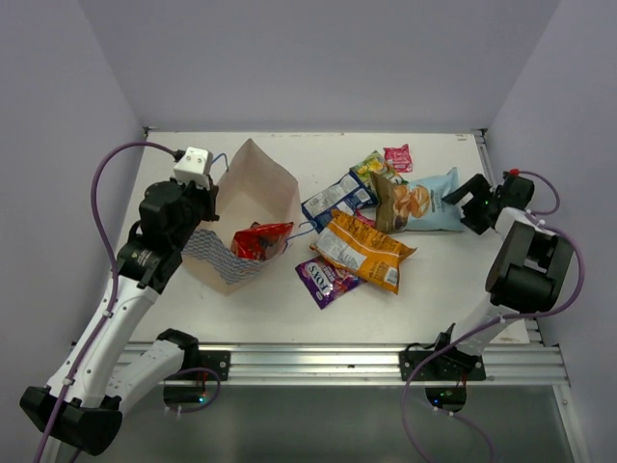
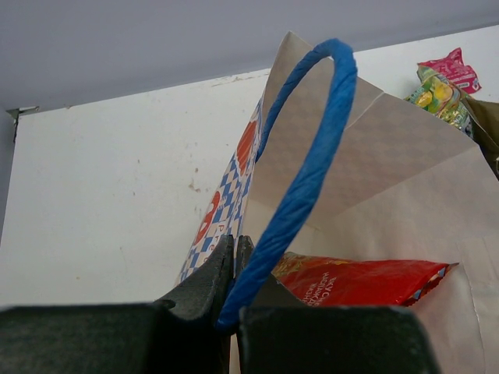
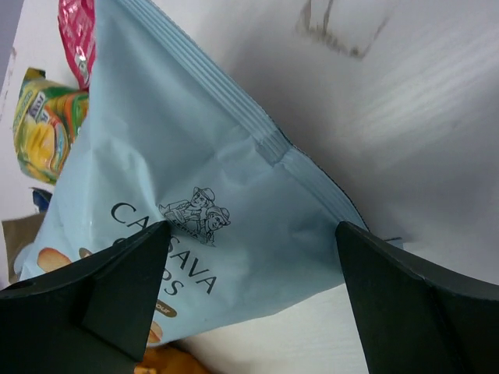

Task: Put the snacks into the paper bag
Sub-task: Adjust the snack at the center of the board, then pick up the snack from the center of the board.

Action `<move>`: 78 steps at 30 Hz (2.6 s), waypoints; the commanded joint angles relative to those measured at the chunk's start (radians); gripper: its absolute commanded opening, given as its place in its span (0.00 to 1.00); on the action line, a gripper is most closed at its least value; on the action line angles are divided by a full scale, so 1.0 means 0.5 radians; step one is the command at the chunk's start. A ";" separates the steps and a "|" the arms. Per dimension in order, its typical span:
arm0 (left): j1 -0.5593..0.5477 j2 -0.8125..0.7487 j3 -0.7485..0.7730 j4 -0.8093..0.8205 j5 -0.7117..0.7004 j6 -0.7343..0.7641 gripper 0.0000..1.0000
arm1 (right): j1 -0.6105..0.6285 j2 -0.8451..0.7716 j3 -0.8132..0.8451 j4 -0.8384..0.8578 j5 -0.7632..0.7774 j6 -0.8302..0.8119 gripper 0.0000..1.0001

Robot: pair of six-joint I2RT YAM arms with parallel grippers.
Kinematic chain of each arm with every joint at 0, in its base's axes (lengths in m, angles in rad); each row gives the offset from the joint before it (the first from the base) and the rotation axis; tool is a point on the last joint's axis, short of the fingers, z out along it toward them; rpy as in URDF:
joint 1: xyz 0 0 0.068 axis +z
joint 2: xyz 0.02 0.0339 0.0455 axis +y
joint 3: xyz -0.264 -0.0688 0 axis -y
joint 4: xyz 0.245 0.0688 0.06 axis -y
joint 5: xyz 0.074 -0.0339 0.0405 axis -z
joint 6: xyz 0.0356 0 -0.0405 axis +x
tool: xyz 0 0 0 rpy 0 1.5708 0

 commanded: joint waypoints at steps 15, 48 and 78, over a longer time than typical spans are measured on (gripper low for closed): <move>-0.005 0.034 -0.007 0.076 0.014 0.011 0.00 | 0.119 -0.851 -0.626 0.114 -0.097 0.191 0.91; -0.005 0.007 -0.035 0.088 -0.051 0.039 0.00 | 0.073 0.057 -0.243 0.854 -0.542 -0.116 0.98; -0.005 0.007 -0.010 0.085 0.020 0.030 0.00 | 0.076 -0.700 -0.301 0.679 -0.431 -0.116 0.00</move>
